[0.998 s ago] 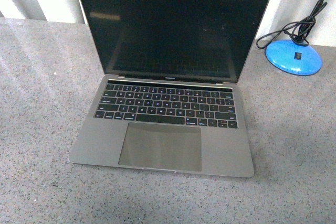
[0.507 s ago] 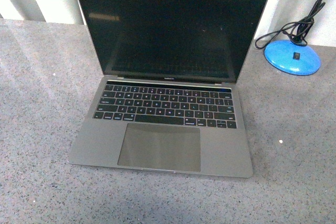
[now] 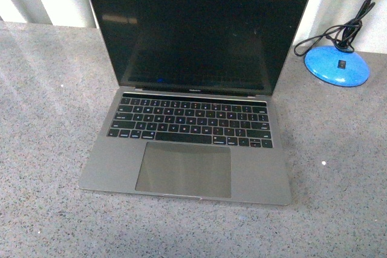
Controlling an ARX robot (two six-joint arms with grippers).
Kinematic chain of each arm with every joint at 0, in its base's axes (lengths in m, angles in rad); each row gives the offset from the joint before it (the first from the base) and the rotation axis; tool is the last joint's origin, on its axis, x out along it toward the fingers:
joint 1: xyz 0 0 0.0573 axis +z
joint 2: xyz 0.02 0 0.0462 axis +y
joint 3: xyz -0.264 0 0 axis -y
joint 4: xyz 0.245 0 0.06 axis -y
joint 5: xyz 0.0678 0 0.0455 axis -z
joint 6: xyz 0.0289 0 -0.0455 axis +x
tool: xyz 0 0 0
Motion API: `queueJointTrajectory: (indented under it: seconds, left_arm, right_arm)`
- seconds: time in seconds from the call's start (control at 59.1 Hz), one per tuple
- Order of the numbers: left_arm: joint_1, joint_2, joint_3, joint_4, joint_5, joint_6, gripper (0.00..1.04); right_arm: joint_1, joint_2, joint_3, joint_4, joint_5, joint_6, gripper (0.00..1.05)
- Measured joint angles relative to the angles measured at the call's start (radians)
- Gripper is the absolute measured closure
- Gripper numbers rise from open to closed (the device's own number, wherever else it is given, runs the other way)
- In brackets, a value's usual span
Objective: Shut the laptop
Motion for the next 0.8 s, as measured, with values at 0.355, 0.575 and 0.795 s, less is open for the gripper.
queueJointTrajectory:
  seconds: [0.355, 0.575, 0.795]
  left_arm:
    - [-0.032, 0.249, 0.249, -0.126, 0.133, 0.278, 0.48]
    - [-0.087, 0.325, 0.385, -0.193, 0.185, 0.356, 0.89]
    - [-0.097, 0.407, 0.454, -0.216, 0.202, 0.370, 1.01]
  right_arm:
    - [0.018, 0.155, 0.183, 0.005, 0.024, -0.065, 0.38]
    - [0.040, 0.192, 0.235, -0.026, 0.023, -0.081, 0.79]
    - [0.067, 0.248, 0.258, -0.024, 0.030, -0.084, 1.04]
